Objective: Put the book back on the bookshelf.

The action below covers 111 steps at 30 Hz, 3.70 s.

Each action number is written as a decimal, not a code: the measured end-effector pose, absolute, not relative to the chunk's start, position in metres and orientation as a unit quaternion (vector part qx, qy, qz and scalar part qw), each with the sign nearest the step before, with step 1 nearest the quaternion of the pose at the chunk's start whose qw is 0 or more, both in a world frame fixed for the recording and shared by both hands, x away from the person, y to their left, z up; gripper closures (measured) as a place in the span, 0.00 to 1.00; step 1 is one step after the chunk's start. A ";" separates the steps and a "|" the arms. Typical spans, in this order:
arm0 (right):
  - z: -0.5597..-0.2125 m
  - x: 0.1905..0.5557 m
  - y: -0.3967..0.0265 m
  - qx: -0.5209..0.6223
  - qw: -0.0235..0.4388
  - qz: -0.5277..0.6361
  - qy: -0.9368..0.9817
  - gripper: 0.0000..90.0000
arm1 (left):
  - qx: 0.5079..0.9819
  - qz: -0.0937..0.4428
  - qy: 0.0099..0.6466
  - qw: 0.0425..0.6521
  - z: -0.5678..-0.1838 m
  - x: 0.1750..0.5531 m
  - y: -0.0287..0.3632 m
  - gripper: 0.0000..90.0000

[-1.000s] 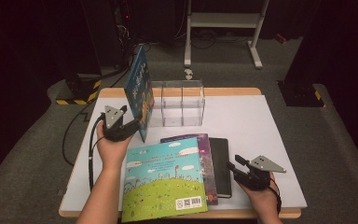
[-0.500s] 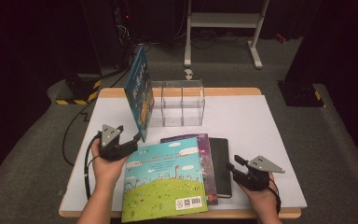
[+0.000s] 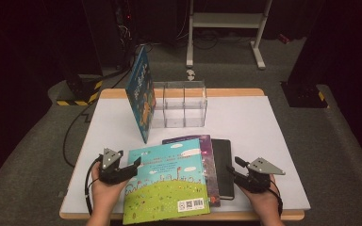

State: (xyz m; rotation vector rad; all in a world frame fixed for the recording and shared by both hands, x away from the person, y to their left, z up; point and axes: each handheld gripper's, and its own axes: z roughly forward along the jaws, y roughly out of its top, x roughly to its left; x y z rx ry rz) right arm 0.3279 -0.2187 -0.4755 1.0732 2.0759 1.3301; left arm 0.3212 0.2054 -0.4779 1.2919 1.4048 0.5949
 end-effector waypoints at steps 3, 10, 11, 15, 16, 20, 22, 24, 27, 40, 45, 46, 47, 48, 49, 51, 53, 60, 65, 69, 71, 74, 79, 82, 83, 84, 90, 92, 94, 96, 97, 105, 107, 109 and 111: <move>-0.475 0.327 -0.215 0.384 0.226 0.481 0.755 0.57 | 0.552 0.232 0.604 0.526 -0.492 0.310 0.206 0.22; -0.476 0.325 -0.208 0.373 0.226 0.475 0.765 0.57 | 0.553 0.214 0.619 0.515 -0.504 0.295 0.200 0.18; -0.476 0.324 -0.206 0.372 0.225 0.474 0.766 0.56 | 0.554 0.208 0.621 0.514 -0.505 0.294 0.199 0.18; -0.475 0.322 -0.201 0.363 0.227 0.472 0.771 0.56 | 0.549 0.192 0.634 0.511 -0.508 0.294 0.199 0.16; -0.475 0.321 -0.199 0.360 0.229 0.469 0.773 0.56 | 0.547 0.190 0.636 0.511 -0.508 0.294 0.200 0.16; -0.475 0.321 -0.197 0.358 0.229 0.467 0.776 0.56 | 0.546 0.177 0.639 0.511 -0.509 0.293 0.202 0.15; -0.475 0.320 -0.195 0.358 0.228 0.467 0.776 0.55 | 0.550 0.163 0.639 0.513 -0.509 0.293 0.203 0.13; -0.475 0.319 -0.193 0.357 0.228 0.468 0.776 0.55 | 0.550 0.154 0.639 0.514 -0.510 0.293 0.202 0.11; -0.474 0.318 -0.190 0.355 0.226 0.469 0.776 0.54 | 0.547 0.149 0.640 0.518 -0.510 0.293 0.201 0.11; -0.472 0.316 -0.182 0.348 0.224 0.472 0.779 0.50 | 0.548 0.141 0.640 0.520 -0.511 0.294 0.203 0.10; -0.472 0.315 -0.179 0.347 0.220 0.472 0.780 0.50 | 0.541 0.139 0.646 0.521 -0.511 0.294 0.202 0.11; -0.472 0.315 -0.178 0.345 0.220 0.472 0.781 0.51 | 0.540 0.140 0.646 0.521 -0.511 0.294 0.202 0.11; -0.472 0.315 -0.178 0.346 0.219 0.472 0.781 0.51 | 0.539 0.141 0.647 0.521 -0.511 0.294 0.202 0.12; -0.472 0.315 -0.178 0.346 0.219 0.472 0.781 0.51 | 0.542 0.142 0.645 0.519 -0.511 0.294 0.202 0.12; -0.472 0.315 -0.177 0.345 0.218 0.472 0.781 0.51 | 0.542 0.142 0.646 0.519 -0.510 0.294 0.202 0.12; -0.472 0.315 -0.176 0.344 0.215 0.474 0.782 0.51 | 0.543 0.142 0.647 0.516 -0.510 0.294 0.202 0.12; -0.471 0.315 -0.176 0.344 0.213 0.475 0.781 0.50 | 0.542 0.142 0.647 0.516 -0.510 0.294 0.202 0.12; -0.469 0.311 -0.170 0.331 0.204 0.487 0.782 0.50 | 0.543 0.136 0.644 0.522 -0.510 0.294 0.197 0.14; -0.469 0.311 -0.169 0.331 0.203 0.486 0.783 0.50 | 0.550 0.130 0.638 0.522 -0.510 0.295 0.191 0.14; -0.469 0.311 -0.170 0.331 0.201 0.487 0.783 0.50 | 0.551 0.124 0.635 0.527 -0.510 0.295 0.185 0.14; -0.469 0.310 -0.169 0.329 0.200 0.486 0.785 0.50 | 0.553 0.120 0.633 0.528 -0.510 0.296 0.183 0.14; -0.470 0.310 -0.168 0.329 0.200 0.485 0.785 0.50 | 0.558 0.116 0.628 0.530 -0.510 0.297 0.179 0.14; -0.469 0.312 -0.173 0.336 0.202 0.492 0.777 0.50 | 0.564 0.100 0.619 0.538 -0.510 0.298 0.168 0.15; -0.469 0.312 -0.178 0.340 0.203 0.495 0.773 0.50 | 0.568 0.095 0.616 0.538 -0.509 0.298 0.164 0.15; -0.469 0.312 -0.179 0.340 0.202 0.497 0.772 0.50 | 0.572 0.096 0.613 0.537 -0.509 0.298 0.164 0.15; -0.469 0.312 -0.180 0.341 0.201 0.498 0.772 0.50 | 0.572 0.096 0.612 0.538 -0.509 0.298 0.164 0.15; -0.470 0.312 -0.180 0.337 0.202 0.492 0.777 0.53 | 0.560 0.114 0.601 0.559 -0.507 0.293 0.165 0.18; -0.473 0.312 -0.182 0.341 0.197 0.487 0.780 0.53 | 0.554 0.116 0.600 0.566 -0.503 0.289 0.167 0.17; -0.475 0.314 -0.183 0.346 0.189 0.484 0.781 0.53 | 0.554 0.114 0.595 0.571 -0.502 0.288 0.170 0.17; -0.477 0.315 -0.184 0.351 0.180 0.484 0.781 0.53 | 0.546 0.112 0.597 0.577 -0.502 0.287 0.169 0.17; -0.477 0.316 -0.185 0.352 0.177 0.486 0.780 0.53 | 0.548 0.111 0.596 0.577 -0.502 0.287 0.170 0.17; -0.477 0.317 -0.186 0.349 0.174 0.487 0.781 0.53 | 0.551 0.112 0.595 0.574 -0.501 0.289 0.169 0.18; -0.477 0.317 -0.186 0.348 0.176 0.485 0.783 0.53 | 0.550 0.114 0.595 0.575 -0.500 0.290 0.167 0.18; -0.477 0.318 -0.186 0.351 0.181 0.483 0.782 0.53 | 0.552 0.115 0.592 0.576 -0.499 0.291 0.164 0.18; -0.477 0.320 -0.187 0.355 0.182 0.482 0.780 0.52 | 0.550 0.115 0.593 0.577 -0.498 0.292 0.161 0.18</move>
